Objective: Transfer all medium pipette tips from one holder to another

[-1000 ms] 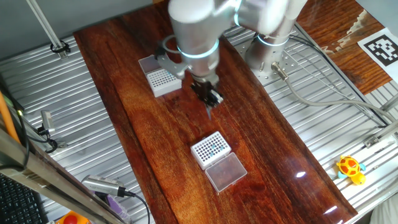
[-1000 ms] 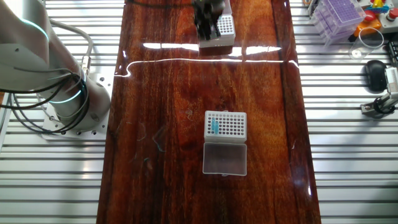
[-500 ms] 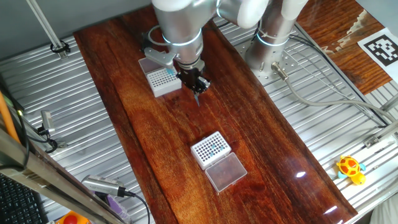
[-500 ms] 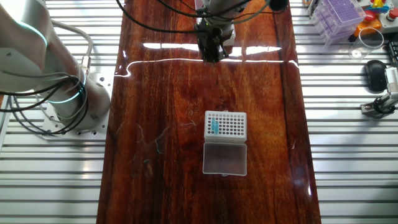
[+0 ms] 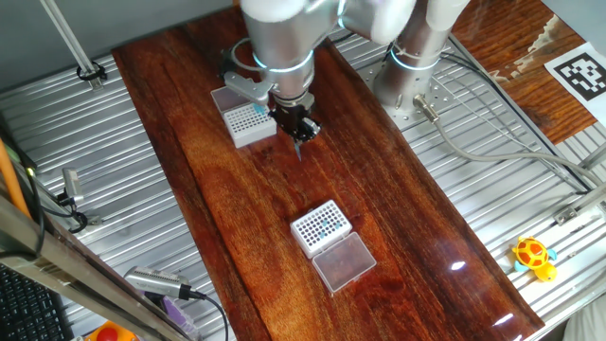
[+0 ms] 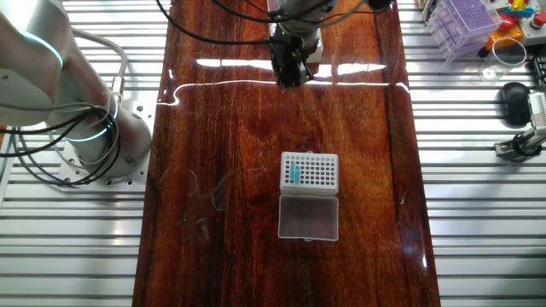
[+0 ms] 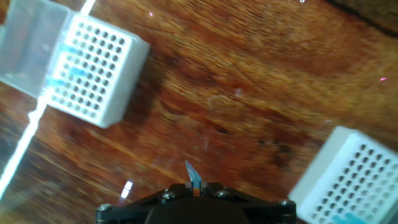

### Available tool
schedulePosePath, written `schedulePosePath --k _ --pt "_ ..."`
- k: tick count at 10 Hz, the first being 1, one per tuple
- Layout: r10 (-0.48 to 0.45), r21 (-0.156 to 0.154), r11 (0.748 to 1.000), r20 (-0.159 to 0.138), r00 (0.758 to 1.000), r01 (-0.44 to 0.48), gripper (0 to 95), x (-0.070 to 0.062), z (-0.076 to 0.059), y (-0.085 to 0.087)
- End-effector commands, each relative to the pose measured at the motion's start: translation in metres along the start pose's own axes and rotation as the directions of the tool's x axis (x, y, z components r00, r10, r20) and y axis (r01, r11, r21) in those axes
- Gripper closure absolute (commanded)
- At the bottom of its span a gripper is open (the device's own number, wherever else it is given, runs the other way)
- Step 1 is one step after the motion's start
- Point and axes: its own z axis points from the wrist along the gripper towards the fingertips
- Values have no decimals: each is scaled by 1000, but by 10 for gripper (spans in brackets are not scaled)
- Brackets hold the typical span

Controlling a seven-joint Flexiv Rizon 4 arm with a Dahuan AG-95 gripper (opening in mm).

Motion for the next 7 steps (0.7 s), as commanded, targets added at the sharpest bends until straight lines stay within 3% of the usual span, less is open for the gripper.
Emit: schedulePosePath --k 1,5,7 --pt "-28 31 999 3 1000 27 950 5 -6 -35" --pt "-188 35 981 -21 982 189 950 16 -30 -121" --pt "-196 38 980 -29 980 197 950 18 -34 -126"
